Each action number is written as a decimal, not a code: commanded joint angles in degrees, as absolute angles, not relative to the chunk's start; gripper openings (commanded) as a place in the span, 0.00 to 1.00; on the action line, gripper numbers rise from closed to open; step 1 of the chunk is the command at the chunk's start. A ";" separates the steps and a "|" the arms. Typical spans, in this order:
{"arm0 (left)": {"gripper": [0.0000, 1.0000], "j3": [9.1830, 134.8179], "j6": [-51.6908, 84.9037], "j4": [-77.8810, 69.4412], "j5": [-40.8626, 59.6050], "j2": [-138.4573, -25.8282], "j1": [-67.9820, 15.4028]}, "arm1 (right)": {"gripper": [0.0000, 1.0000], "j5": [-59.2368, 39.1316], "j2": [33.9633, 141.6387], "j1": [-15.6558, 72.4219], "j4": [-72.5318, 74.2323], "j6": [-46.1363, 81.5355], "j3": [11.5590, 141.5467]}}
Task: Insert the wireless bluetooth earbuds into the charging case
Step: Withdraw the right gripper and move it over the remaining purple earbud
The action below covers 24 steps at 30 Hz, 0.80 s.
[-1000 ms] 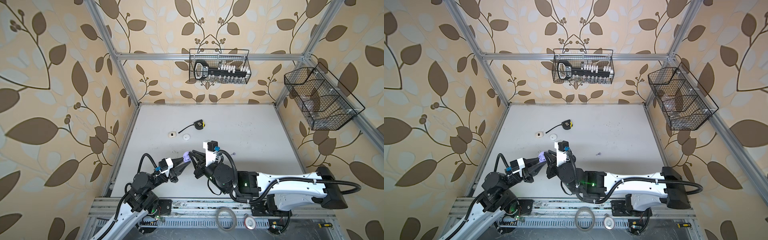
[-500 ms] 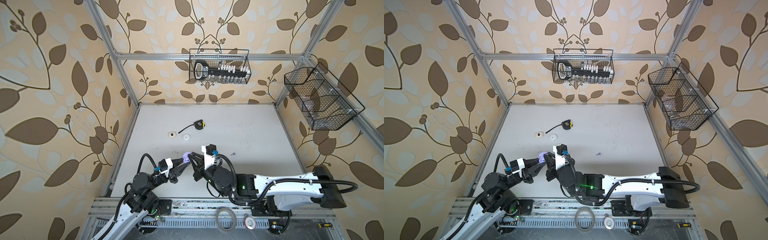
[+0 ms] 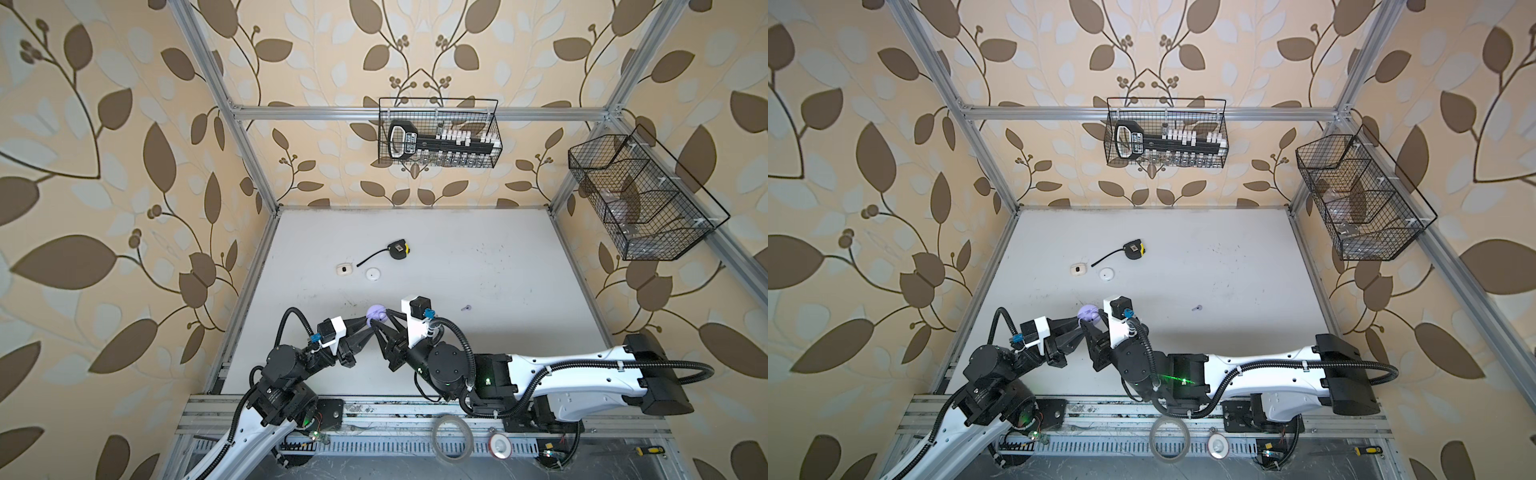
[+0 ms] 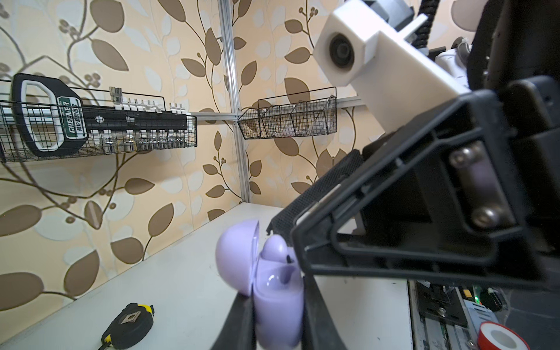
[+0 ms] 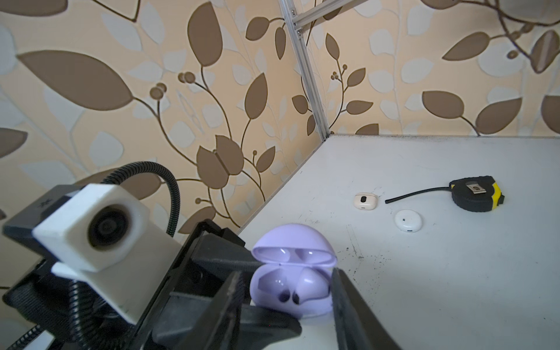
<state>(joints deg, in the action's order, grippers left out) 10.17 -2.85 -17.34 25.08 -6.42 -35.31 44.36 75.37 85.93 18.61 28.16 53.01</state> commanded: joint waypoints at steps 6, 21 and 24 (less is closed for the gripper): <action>0.00 12.10 -3.94 -20.23 24.96 -5.59 -35.77 | 0.56 50.23 62.10 85.65 3.55 30.47 51.13; 0.00 12.92 -4.92 -18.48 25.14 -6.64 -35.78 | 0.53 7.22 55.85 33.97 -14.77 43.79 34.69; 0.00 12.74 -4.95 -18.55 25.30 -6.77 -35.77 | 0.58 6.82 60.54 33.58 -12.79 43.21 34.03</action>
